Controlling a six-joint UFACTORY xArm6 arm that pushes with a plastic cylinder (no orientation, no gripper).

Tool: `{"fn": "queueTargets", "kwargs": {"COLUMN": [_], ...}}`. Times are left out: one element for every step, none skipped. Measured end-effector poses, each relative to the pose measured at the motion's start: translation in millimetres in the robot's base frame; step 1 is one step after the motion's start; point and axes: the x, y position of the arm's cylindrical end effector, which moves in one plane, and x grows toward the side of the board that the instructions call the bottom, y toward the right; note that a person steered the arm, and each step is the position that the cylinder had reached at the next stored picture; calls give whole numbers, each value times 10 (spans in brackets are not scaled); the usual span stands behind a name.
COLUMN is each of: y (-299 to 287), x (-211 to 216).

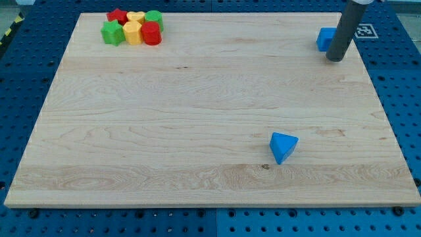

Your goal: Move the blue triangle below the blue cube

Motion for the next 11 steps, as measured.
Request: {"fn": "queueTargets", "kwargs": {"y": [14,14,10,-425,-1225,-1971,-2230,-1776,-1143,-750,-1062], "x": [-362,-650,-409,370,1092,1797,2248,2268,1679,1095,1218]}}
